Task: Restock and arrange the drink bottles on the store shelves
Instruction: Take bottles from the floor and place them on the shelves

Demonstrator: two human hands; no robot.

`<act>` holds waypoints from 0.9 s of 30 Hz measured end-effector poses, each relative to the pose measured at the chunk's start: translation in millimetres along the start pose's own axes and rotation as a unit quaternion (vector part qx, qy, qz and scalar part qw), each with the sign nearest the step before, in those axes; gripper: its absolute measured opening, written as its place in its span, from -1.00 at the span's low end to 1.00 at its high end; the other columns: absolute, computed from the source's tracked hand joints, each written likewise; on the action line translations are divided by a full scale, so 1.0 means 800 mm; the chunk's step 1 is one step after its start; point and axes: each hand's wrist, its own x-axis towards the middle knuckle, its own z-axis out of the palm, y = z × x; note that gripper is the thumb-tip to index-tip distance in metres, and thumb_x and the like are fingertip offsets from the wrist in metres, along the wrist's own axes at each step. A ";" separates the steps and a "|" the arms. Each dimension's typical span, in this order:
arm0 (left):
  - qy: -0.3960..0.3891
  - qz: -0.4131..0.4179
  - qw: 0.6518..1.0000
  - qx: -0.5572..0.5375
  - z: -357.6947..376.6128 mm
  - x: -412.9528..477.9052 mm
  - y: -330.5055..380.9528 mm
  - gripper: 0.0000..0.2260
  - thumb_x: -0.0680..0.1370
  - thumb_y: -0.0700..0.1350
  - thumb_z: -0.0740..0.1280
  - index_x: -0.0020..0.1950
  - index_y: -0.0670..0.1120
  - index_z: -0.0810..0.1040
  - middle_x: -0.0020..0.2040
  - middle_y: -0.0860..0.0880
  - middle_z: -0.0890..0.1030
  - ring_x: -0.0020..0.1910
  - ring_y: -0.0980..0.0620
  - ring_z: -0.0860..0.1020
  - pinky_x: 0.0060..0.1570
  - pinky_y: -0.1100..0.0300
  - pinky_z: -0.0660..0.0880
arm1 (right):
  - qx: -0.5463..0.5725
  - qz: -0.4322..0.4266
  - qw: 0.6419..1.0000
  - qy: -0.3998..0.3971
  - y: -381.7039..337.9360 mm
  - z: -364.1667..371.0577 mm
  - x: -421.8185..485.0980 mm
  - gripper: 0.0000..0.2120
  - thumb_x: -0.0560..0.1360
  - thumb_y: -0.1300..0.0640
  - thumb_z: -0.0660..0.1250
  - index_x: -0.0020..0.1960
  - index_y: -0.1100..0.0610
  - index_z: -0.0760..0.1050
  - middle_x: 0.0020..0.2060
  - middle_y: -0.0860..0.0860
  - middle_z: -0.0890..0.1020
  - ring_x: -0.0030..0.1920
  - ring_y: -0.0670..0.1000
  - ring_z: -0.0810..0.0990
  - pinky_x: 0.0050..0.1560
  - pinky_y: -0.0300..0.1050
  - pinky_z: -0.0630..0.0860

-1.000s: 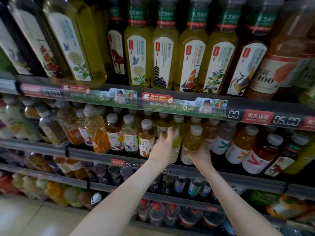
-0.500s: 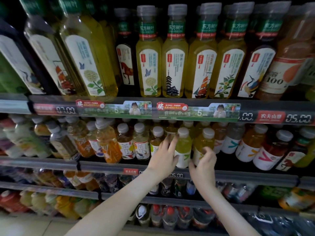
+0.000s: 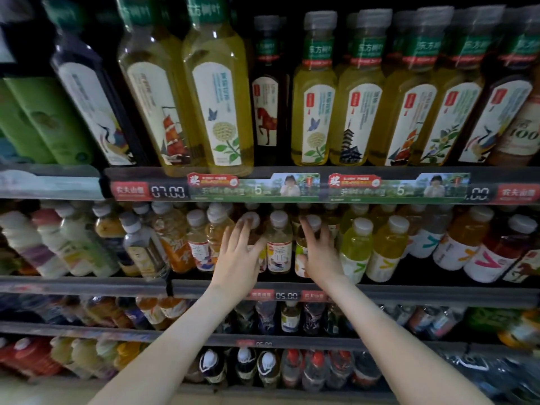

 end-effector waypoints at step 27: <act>-0.072 -0.052 0.995 -0.055 0.010 0.022 0.021 -0.27 0.29 -0.20 0.52 0.42 -0.01 0.36 0.36 -0.29 0.38 0.38 -0.34 0.33 0.29 -0.35 0.03 | 0.028 0.011 0.997 -0.075 0.020 -0.002 0.023 -0.18 0.54 0.19 0.33 0.55 -0.12 -0.14 0.48 0.18 0.12 0.31 0.14 0.45 0.12 -0.04 0.54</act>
